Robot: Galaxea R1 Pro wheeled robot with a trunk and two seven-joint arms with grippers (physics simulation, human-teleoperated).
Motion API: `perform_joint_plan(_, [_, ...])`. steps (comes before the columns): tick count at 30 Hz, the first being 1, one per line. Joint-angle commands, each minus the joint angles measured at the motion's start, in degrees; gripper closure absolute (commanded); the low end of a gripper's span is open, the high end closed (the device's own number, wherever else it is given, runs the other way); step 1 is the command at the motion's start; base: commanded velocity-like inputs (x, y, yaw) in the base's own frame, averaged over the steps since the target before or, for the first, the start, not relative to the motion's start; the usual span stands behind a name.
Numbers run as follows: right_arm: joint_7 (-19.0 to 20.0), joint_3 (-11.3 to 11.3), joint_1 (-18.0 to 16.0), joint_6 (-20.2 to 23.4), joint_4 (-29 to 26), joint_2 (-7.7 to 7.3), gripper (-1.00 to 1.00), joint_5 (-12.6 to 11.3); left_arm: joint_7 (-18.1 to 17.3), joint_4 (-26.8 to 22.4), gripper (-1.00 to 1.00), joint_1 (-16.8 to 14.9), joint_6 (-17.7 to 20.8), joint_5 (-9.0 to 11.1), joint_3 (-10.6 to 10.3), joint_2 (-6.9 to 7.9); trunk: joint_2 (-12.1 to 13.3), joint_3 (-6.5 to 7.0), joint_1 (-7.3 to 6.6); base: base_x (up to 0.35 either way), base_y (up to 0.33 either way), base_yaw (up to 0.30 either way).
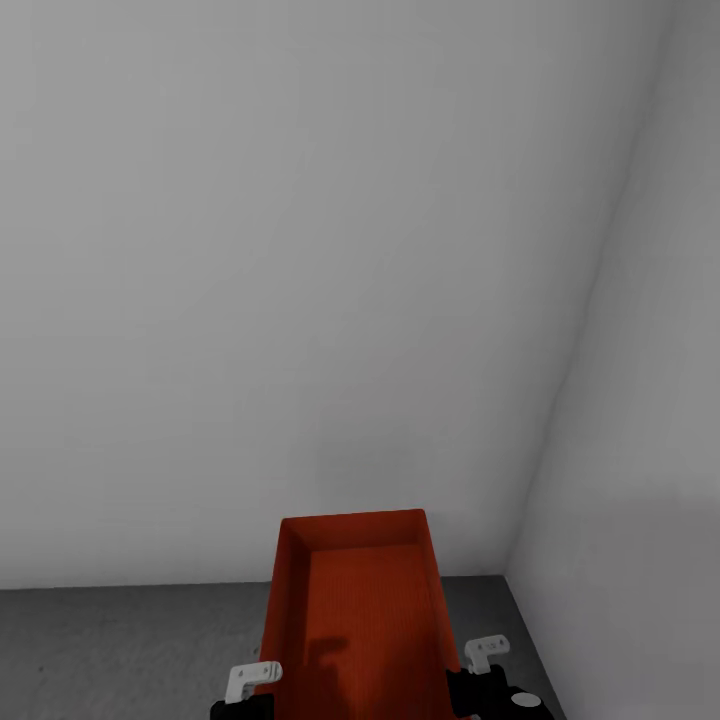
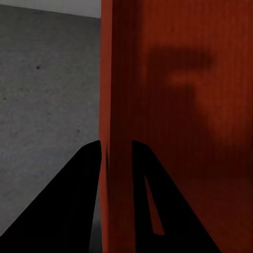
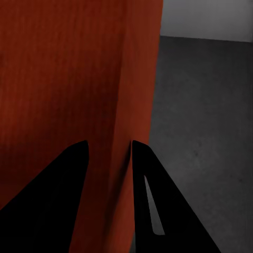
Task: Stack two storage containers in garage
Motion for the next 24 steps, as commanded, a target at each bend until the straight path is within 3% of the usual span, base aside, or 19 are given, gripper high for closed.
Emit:
perform_joint_plan(1, [0.8, 0.0, 0.0, 0.4, 0.1, 0.03, 1.00, 0.3, 2.0, -0.2, 1.00, 0.0, -0.4, 0.0, -0.2, 1.44, -0.1, -0.10, 0.03, 0.000, 0.000, 0.000])
perform_joint_plan(24, [0.8, 0.0, 0.0, 0.4, 0.1, 0.03, 1.00, 0.3, 2.0, -0.2, 1.00, 0.0, -0.3, 0.0, -0.2, 1.38, -0.1, -0.23, 0.03, 0.000, 0.000, 0.000])
